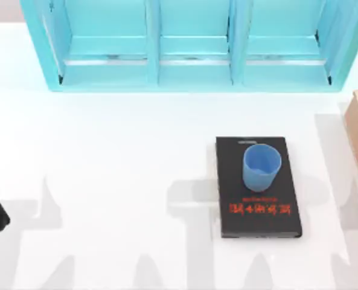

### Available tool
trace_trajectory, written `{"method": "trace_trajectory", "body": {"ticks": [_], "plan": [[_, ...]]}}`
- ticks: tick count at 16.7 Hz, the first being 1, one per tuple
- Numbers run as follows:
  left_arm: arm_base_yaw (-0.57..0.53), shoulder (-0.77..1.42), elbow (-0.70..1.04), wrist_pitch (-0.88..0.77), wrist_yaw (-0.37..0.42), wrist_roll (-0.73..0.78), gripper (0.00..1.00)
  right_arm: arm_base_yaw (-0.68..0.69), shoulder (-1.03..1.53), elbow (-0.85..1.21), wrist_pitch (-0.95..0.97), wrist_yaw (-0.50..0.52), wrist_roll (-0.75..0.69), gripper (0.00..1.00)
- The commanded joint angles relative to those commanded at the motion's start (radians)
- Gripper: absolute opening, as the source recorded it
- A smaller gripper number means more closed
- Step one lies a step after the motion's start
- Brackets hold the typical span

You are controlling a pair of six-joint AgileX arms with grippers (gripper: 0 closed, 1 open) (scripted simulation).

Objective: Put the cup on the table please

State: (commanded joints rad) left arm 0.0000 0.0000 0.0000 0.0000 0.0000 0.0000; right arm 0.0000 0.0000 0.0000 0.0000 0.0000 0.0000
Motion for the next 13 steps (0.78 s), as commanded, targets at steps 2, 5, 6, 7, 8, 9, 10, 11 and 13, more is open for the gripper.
{"method": "trace_trajectory", "body": {"ticks": [2, 5, 6, 7, 8, 9, 10, 11, 13], "plan": [[0.000, 0.000, 0.000, 0.000, 0.000, 0.000, 1.00, 0.000, 0.000, 0.000, 0.000, 0.000, 0.000, 1.00], [0.000, 0.000, 0.000, 0.000, 0.000, 0.000, 1.00, 0.043, 0.062, 0.059, -0.060, 0.002, 0.029, 1.00], [0.000, 0.000, 0.000, 0.000, 0.000, 0.000, 1.00, 0.068, 0.104, 0.098, -0.099, 0.003, 0.048, 1.00], [0.000, 0.000, 0.000, 0.000, 0.000, 0.000, 1.00, 0.098, 0.157, 0.147, -0.145, 0.005, 0.071, 1.00], [0.000, 0.000, 0.000, 0.000, 0.000, 0.000, 1.00, 0.130, 0.221, 0.206, -0.197, 0.007, 0.097, 1.00], [0.000, 0.000, 0.000, 0.000, 0.000, 0.000, 1.00, 0.164, 0.294, 0.275, -0.253, 0.010, 0.127, 1.00], [0.000, 0.000, 0.000, 0.000, 0.000, 0.000, 1.00, 0.199, 0.377, 0.352, -0.312, 0.012, 0.158, 1.00], [0.000, 0.000, 0.000, 0.000, 0.000, 0.000, 1.00, 0.235, 0.466, 0.436, -0.374, 0.014, 0.190, 1.00], [0.000, 0.000, 0.000, 0.000, 0.000, 0.000, 1.00, 0.303, 0.662, 0.620, -0.501, 0.017, 0.256, 1.00]]}}
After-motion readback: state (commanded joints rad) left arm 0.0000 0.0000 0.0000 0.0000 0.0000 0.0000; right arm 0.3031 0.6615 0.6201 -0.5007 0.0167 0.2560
